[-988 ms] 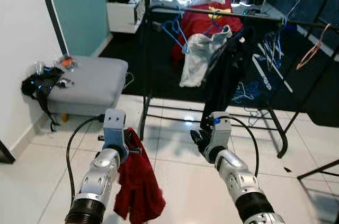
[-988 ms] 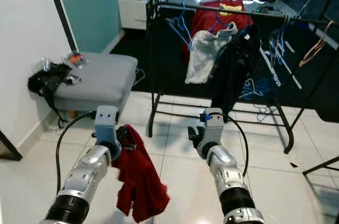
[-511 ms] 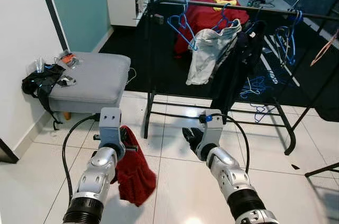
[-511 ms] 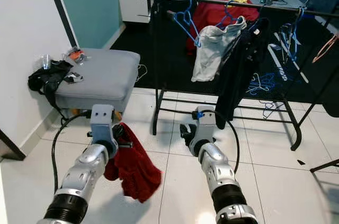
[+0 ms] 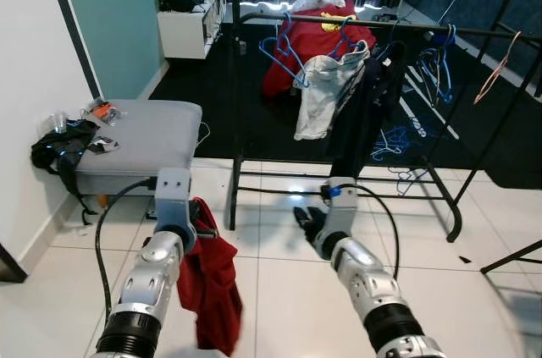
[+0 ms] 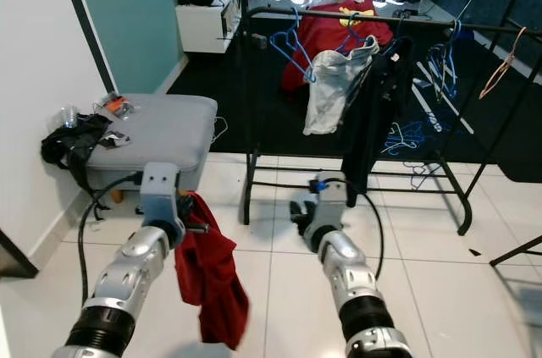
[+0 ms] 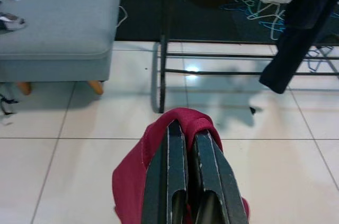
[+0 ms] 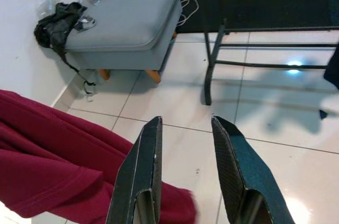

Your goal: Hang hanger

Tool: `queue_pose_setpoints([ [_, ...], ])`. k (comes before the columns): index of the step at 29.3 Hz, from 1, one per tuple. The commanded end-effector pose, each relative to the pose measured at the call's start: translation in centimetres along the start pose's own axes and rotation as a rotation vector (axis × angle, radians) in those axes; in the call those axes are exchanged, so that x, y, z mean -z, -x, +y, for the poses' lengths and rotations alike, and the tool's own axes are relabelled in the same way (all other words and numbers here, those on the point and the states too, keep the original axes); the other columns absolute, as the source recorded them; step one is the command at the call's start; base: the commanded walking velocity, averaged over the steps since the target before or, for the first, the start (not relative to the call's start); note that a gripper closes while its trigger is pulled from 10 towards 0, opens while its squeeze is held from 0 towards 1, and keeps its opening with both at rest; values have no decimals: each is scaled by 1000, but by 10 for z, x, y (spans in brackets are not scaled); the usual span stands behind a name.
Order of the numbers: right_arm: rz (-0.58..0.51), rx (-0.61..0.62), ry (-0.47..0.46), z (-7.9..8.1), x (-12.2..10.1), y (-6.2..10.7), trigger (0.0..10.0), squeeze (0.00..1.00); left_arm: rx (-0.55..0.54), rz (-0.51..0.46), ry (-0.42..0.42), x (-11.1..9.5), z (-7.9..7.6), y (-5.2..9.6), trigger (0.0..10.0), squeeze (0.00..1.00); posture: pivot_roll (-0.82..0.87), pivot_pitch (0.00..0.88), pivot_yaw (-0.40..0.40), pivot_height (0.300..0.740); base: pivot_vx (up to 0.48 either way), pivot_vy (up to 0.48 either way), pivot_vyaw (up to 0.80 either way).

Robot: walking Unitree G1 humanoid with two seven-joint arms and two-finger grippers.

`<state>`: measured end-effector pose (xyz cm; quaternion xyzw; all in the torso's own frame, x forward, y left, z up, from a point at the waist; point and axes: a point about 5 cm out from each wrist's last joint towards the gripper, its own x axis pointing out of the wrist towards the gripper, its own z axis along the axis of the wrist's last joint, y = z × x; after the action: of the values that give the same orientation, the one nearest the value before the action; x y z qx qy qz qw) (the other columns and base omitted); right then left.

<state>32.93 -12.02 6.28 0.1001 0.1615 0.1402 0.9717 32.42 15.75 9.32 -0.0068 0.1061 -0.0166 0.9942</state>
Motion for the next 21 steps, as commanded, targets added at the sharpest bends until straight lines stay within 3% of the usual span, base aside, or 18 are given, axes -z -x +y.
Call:
queue_pose_setpoints([
  [1, -13, 10, 6, -3, -3, 1, 10000, 0, 7, -26, -26, -6, 1, -2, 10000, 0, -8, 0, -27, 740, 0, 0, 0],
  [9, -12, 19, 4, -6, 0, 4, 10000, 0, 34, -5, -58, -2, -5, -2, 10000, 0, -16, 0, -19, 740, 0, -400, 0],
  [21, -17, 22, 15, -9, -2, 5, 10000, 0, -12, 28, -42, 2, -1, -6, 10000, 0, -28, 0, -22, 740, 0, 0, 0],
])
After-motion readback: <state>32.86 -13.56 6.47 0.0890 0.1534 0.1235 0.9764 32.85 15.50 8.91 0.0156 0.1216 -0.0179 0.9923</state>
